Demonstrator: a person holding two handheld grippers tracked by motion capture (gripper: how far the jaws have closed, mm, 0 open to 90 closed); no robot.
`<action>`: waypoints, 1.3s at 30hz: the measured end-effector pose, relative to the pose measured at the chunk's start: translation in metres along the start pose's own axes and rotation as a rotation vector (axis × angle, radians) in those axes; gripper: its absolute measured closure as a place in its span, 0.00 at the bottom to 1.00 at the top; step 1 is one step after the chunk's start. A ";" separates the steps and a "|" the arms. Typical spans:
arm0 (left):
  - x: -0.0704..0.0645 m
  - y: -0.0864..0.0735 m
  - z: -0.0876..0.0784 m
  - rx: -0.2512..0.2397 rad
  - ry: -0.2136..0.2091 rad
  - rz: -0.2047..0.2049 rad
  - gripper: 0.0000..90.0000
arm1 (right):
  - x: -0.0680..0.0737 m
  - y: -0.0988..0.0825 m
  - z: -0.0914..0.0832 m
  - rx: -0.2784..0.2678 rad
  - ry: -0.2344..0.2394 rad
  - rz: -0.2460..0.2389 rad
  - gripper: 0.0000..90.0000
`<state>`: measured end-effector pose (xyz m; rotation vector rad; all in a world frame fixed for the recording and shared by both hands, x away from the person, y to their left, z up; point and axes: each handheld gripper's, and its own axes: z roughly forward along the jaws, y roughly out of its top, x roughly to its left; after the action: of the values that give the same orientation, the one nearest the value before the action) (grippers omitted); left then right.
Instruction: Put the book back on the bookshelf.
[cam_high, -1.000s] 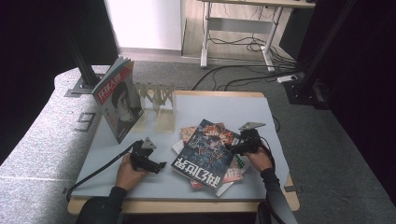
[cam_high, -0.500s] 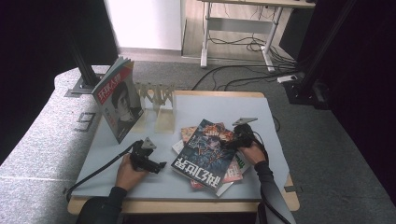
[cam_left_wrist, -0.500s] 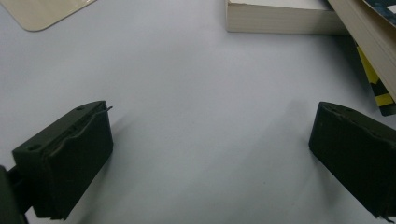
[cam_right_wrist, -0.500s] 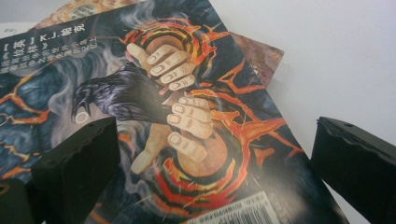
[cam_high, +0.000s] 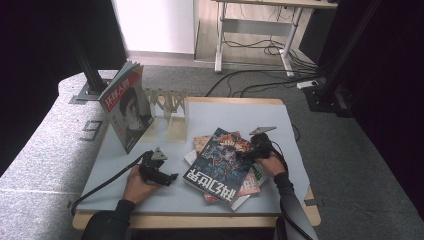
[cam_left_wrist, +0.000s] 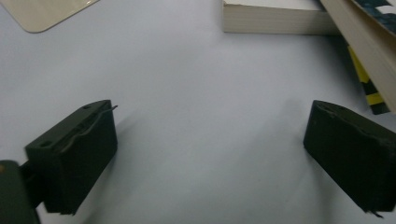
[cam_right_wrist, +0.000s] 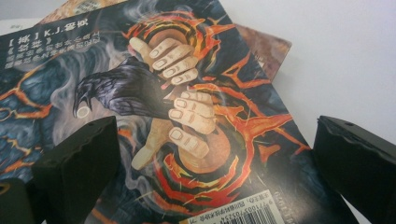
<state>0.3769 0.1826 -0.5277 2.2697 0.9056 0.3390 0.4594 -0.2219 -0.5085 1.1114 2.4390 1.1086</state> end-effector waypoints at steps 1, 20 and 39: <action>0.000 0.000 0.000 -0.002 -0.001 -0.001 0.05 | 0.000 -0.001 -0.001 0.003 0.002 -0.005 0.01; -0.021 -0.003 -0.024 -0.124 -0.166 0.003 0.14 | 0.014 -0.025 -0.022 -0.022 0.005 -0.002 0.02; -0.044 0.006 0.003 -0.066 -0.083 0.106 0.13 | 0.019 -0.038 -0.032 -0.039 -0.002 0.018 0.02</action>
<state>0.3490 0.1477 -0.5257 2.2583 0.7236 0.3145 0.4097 -0.2413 -0.5125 1.1249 2.3991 1.1549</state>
